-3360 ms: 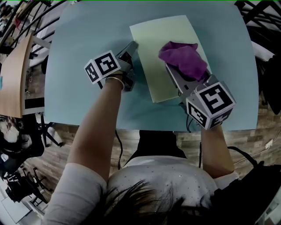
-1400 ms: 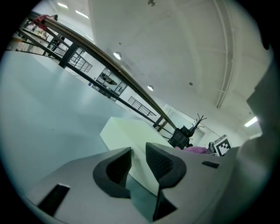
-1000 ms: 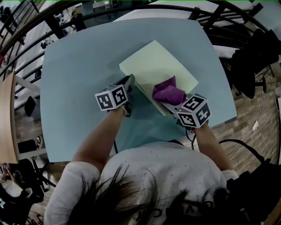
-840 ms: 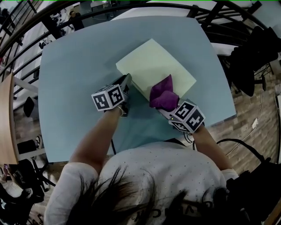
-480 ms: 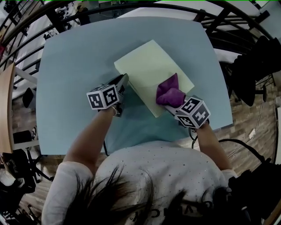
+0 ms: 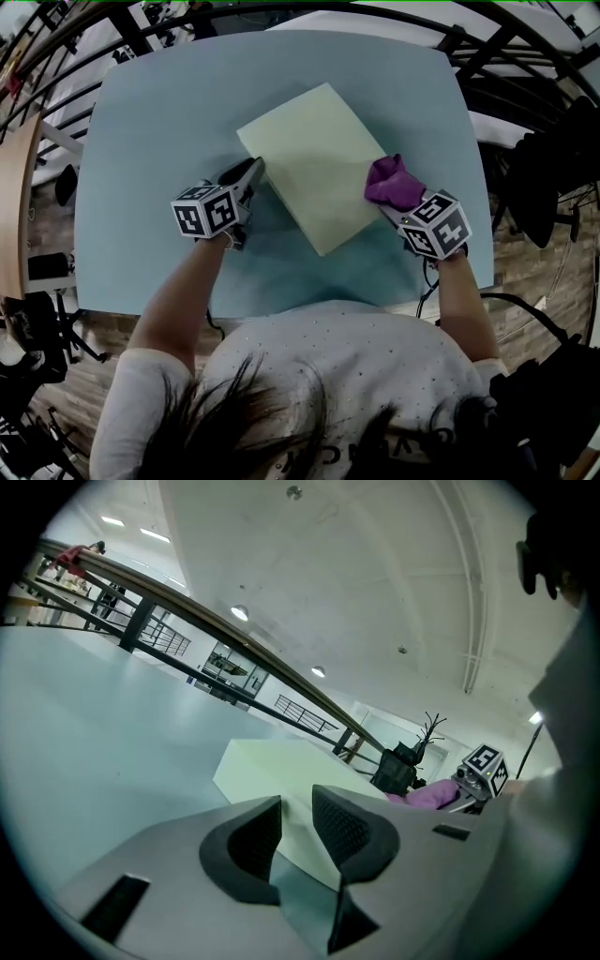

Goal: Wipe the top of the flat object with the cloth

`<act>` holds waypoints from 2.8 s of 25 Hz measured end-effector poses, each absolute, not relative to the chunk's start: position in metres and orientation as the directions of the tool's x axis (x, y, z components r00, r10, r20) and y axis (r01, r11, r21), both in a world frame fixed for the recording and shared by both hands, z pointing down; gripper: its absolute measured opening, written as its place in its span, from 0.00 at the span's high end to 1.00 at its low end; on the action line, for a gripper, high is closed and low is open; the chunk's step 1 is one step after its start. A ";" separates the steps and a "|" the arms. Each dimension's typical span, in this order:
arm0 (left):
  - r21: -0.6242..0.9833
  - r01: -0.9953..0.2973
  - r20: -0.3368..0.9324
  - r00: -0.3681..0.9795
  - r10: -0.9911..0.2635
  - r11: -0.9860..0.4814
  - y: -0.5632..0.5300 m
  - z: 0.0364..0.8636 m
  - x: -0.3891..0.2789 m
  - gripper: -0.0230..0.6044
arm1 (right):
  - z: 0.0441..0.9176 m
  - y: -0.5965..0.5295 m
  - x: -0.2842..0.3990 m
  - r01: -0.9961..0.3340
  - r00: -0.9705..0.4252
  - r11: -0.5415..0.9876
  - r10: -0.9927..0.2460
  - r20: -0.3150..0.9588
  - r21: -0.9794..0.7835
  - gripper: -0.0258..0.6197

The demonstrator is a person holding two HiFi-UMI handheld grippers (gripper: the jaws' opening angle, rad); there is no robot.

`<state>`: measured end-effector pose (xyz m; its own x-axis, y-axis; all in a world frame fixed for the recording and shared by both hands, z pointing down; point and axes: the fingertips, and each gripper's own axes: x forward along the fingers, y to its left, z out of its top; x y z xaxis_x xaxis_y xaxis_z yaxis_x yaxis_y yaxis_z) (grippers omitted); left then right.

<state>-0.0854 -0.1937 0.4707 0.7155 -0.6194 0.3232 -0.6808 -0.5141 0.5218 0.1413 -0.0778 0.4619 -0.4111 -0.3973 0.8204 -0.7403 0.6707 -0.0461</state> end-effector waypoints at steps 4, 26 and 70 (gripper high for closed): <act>0.514 -0.687 0.317 0.708 -0.631 -0.513 -0.193 0.470 -0.089 0.80 | 0.461 -0.089 0.168 -0.777 -0.399 0.628 -0.435 0.807 -0.045 0.91; 0.482 -0.715 0.307 0.679 -0.667 -0.506 -0.193 0.468 -0.095 0.80 | 0.436 -0.045 -0.015 -0.574 -0.647 0.804 -0.329 0.688 -0.156 0.91; 0.453 -0.847 0.281 0.431 -0.858 -0.277 -0.168 0.422 -0.062 0.98 | 0.409 -0.094 0.238 -0.751 -0.622 0.594 -0.490 0.610 -0.289 0.91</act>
<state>-0.0616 -0.1679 0.4223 0.4308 -0.8575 0.2812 -0.8473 -0.2771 0.4530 0.2379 -0.0940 0.4085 -0.6222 -0.4904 0.6102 -0.7511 0.5938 -0.2887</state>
